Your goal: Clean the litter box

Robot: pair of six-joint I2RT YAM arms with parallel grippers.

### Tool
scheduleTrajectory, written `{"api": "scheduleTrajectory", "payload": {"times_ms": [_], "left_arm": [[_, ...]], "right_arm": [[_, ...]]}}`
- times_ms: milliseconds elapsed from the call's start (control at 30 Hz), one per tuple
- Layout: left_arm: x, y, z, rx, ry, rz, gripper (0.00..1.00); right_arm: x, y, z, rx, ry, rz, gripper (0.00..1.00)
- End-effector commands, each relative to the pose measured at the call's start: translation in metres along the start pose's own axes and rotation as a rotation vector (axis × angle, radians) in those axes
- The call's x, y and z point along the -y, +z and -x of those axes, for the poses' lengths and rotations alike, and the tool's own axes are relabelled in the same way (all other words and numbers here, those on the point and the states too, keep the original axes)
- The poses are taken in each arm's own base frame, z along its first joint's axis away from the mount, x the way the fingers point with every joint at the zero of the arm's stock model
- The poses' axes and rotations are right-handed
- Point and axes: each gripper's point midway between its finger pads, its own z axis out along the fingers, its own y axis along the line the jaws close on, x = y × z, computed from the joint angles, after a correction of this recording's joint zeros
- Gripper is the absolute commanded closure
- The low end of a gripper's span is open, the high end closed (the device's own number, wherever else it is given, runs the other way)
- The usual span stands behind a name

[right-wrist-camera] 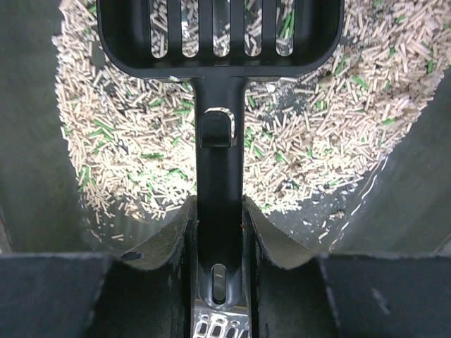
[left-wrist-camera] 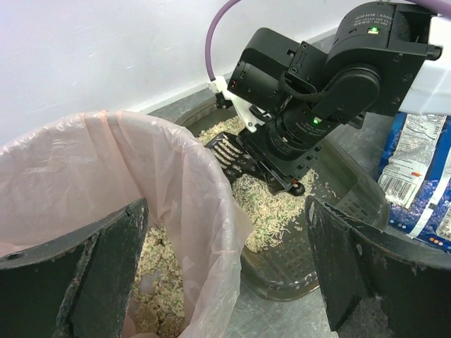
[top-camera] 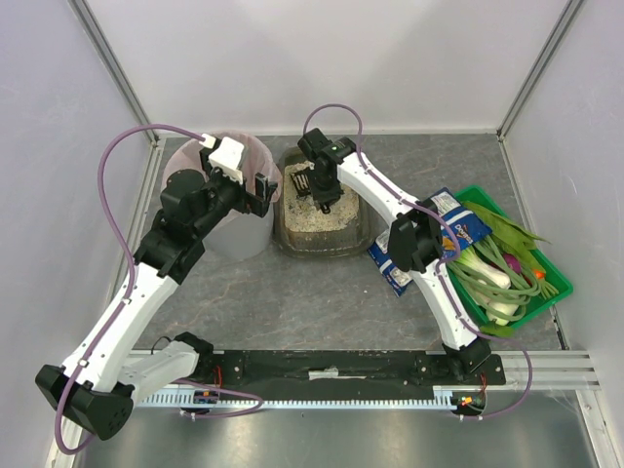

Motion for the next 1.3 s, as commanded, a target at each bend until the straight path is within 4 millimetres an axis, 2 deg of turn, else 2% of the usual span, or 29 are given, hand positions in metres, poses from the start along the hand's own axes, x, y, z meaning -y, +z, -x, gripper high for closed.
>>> {"api": "scheduleTrajectory", "payload": {"times_ms": [0, 33, 67, 100, 133, 167, 200, 233, 267, 433, 533, 633, 800, 867, 900, 933, 967, 1000, 1100, 1167, 1267], "left_arm": [[-0.001, -0.002, 0.014, 0.062, -0.013, 0.003, 0.03], [0.000, -0.001, 0.014, 0.062, -0.011, -0.004, 0.03], [0.001, -0.001, 0.013, 0.061, -0.008, -0.010, 0.03], [0.003, -0.001, 0.013, 0.062, -0.004, -0.019, 0.03], [0.006, -0.001, 0.014, 0.063, -0.001, -0.036, 0.03], [0.007, -0.001, 0.014, 0.066, -0.002, -0.047, 0.03], [0.010, -0.001, 0.015, 0.067, 0.000, -0.061, 0.03], [0.017, -0.001, 0.015, 0.070, 0.002, -0.103, 0.03], [0.023, -0.002, 0.016, 0.075, 0.003, -0.133, 0.04], [0.066, -0.001, 0.010, 0.069, 0.055, -0.303, 0.05], [0.089, -0.001, 0.002, 0.058, 0.083, -0.387, 0.05], [0.101, 0.001, -0.003, 0.054, 0.055, -0.443, 0.05], [0.121, 0.010, -0.023, -0.002, 0.043, -0.515, 0.05], [0.130, 0.014, -0.036, -0.035, 0.065, -0.536, 0.05], [0.130, 0.016, -0.039, -0.044, 0.067, -0.532, 0.05], [0.130, 0.017, -0.039, -0.047, 0.062, -0.529, 0.05], [0.129, 0.019, -0.042, -0.057, 0.057, -0.523, 0.05], [0.128, 0.020, -0.041, -0.057, 0.058, -0.516, 0.04], [0.129, 0.022, -0.046, -0.073, 0.055, -0.515, 0.05], [0.128, 0.023, -0.048, -0.079, 0.053, -0.512, 0.04], [0.127, 0.025, -0.051, -0.090, 0.058, -0.505, 0.04]], "right_arm": [[-0.016, -0.012, 0.030, 0.133, 0.017, 0.033, 1.00], [-0.016, -0.014, 0.028, 0.134, 0.013, 0.028, 1.00], [-0.018, -0.028, 0.032, 0.162, 0.005, 0.031, 1.00], [-0.015, -0.033, 0.032, 0.170, -0.001, 0.015, 1.00], [-0.010, -0.033, 0.024, 0.153, -0.021, -0.003, 1.00], [-0.008, -0.050, 0.025, 0.173, -0.024, -0.004, 1.00], [-0.003, -0.055, 0.023, 0.177, -0.031, -0.022, 1.00], [0.004, -0.053, 0.010, 0.144, -0.046, -0.045, 1.00], [0.005, -0.069, 0.010, 0.166, -0.050, -0.044, 1.00], [0.028, -0.103, -0.018, 0.163, -0.074, -0.094, 1.00], [0.032, -0.123, -0.029, 0.177, -0.094, -0.073, 1.00], [0.029, -0.138, -0.041, 0.207, -0.109, -0.009, 1.00], [0.044, -0.129, -0.080, 0.129, -0.164, -0.026, 1.00], [0.049, -0.138, -0.081, 0.175, -0.157, -0.031, 1.00], [0.052, -0.132, -0.085, 0.191, -0.163, -0.039, 1.00], [0.055, -0.139, -0.084, 0.220, -0.166, -0.044, 1.00], [0.058, -0.136, -0.089, 0.217, -0.183, -0.050, 1.00], [0.063, -0.125, -0.101, 0.164, -0.226, -0.068, 1.00], [0.073, -0.114, -0.119, 0.071, -0.291, -0.127, 1.00], [0.068, -0.117, -0.120, 0.089, -0.315, -0.135, 1.00], [0.057, -0.131, -0.108, 0.186, -0.256, -0.080, 1.00]]}}
